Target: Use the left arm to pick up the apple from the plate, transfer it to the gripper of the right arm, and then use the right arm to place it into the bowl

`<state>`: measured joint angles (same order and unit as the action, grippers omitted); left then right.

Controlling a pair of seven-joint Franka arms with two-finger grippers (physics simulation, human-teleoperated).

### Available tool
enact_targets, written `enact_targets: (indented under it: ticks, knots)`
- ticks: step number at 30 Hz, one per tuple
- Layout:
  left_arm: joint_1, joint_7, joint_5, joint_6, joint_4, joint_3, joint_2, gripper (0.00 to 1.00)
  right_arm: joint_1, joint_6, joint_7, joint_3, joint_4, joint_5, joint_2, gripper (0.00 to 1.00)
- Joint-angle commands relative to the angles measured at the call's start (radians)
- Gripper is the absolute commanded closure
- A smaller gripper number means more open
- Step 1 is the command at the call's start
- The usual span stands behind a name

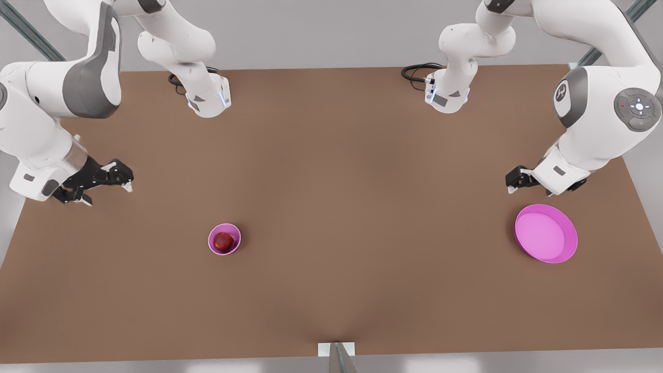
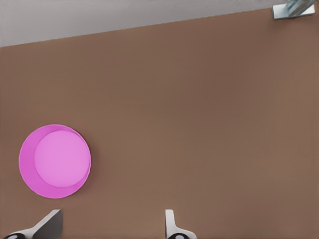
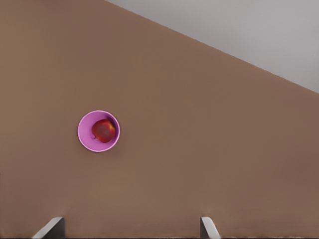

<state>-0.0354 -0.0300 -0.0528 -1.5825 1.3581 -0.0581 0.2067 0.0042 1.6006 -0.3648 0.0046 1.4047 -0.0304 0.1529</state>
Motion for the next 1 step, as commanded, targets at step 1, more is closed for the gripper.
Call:
enact_targets:
  ticks: [1]
  knots:
    - [0.000, 0.078, -0.001, -0.013, -0.001, -0.002, -0.001, 0.00, 0.008, -0.054, 0.322, 0.000, 0.014, -0.003, 0.005, 0.00]
